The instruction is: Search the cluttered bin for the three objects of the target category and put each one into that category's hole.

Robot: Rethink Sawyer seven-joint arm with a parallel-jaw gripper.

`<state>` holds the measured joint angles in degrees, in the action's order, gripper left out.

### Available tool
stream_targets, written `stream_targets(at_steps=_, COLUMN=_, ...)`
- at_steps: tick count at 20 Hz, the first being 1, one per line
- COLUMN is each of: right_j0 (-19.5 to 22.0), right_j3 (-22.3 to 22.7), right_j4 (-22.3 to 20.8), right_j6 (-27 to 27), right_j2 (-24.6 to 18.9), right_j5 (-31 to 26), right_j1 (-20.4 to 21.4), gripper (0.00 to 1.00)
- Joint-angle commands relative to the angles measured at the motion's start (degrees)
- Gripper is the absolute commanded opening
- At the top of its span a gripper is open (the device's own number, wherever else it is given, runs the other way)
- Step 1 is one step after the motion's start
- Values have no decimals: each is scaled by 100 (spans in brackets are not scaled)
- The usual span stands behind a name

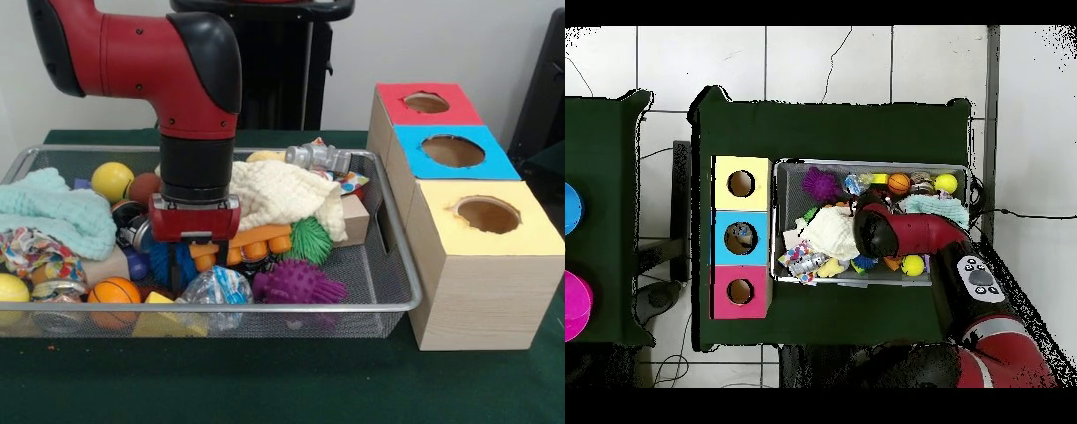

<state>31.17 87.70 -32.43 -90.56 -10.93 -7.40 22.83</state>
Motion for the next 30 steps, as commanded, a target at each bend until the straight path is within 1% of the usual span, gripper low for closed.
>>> stream_targets(at_steps=1, right_j0=-60, right_j3=628, right_j4=10, right_j6=-335, right_j2=461, right_j5=-1184, right_j1=-71, gripper=100)
stream_targets(at_steps=5, right_j0=-154, right_j3=570, right_j4=40, right_j6=-269, right_j2=560, right_j5=-1365, right_j1=-7, gripper=100)
stream_targets(at_steps=10, right_j0=-159, right_j3=639, right_j4=154, right_j6=-131, right_j2=538, right_j5=-1722, right_j1=175, gripper=100)
stream_targets(at_steps=13, right_j0=-84, right_j3=628, right_j4=174, right_j6=-82, right_j2=474, right_j5=-1780, right_j1=246, gripper=100)
stream_targets(at_steps=16, right_j0=162, right_j3=708, right_j4=238, right_j6=12, right_j2=211, right_j5=-1725, right_j1=432, gripper=100)
stream_targets(at_steps=20, right_j0=343, right_j3=693, right_j4=363, right_j6=185, right_j2=-72, right_j5=-1847, right_j1=659, gripper=100)
stream_targets(at_steps=22, right_j0=356, right_j3=593, right_j4=349, right_j6=350, right_j2=-205, right_j5=-1899, right_j1=823, gripper=100)
stream_targets(at_steps=26, right_j0=392, right_j3=543, right_j4=432, right_j6=450, right_j2=-399, right_j5=-2109, right_j1=1157, gripper=100)
stream_targets(at_steps=30, right_j0=485, right_j3=499, right_j4=525, right_j6=509, right_j2=-609, right_j5=-2266, right_j1=1317, gripper=100)
